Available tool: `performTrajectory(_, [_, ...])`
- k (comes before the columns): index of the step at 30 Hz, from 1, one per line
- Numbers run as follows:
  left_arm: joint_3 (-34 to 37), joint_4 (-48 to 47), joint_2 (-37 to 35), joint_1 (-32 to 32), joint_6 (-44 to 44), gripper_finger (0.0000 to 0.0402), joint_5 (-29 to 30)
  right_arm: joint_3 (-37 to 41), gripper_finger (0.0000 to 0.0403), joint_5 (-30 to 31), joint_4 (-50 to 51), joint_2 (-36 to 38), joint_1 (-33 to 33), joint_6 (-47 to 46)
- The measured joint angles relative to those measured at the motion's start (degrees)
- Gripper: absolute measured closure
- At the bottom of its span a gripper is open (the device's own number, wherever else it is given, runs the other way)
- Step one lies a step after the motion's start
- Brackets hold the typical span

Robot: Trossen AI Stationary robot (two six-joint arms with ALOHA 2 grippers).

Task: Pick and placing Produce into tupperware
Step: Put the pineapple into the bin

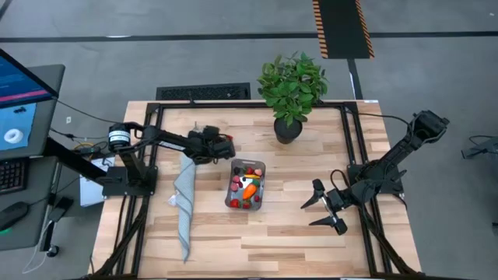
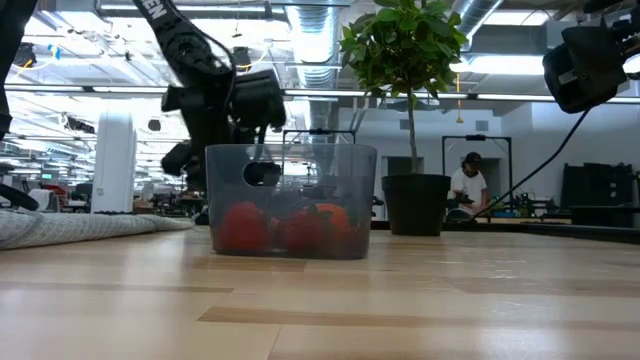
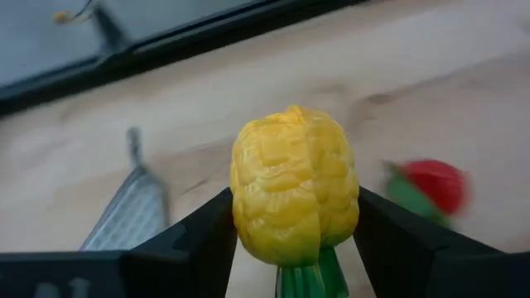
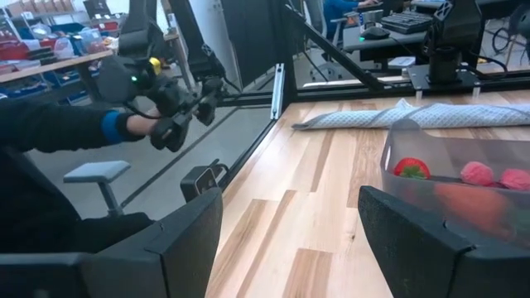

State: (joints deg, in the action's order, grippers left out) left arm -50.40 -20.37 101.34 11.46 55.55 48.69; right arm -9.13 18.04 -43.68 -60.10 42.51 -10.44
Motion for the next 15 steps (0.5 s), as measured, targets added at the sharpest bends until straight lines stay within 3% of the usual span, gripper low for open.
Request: performTrajectory(15, [-16.23, -9.50, -0.02, -5.34, -18.75, 0.0196, 2.34, 0.00, 0.0096, 0.00, -0.09, 0.00, 1.34, -0.09])
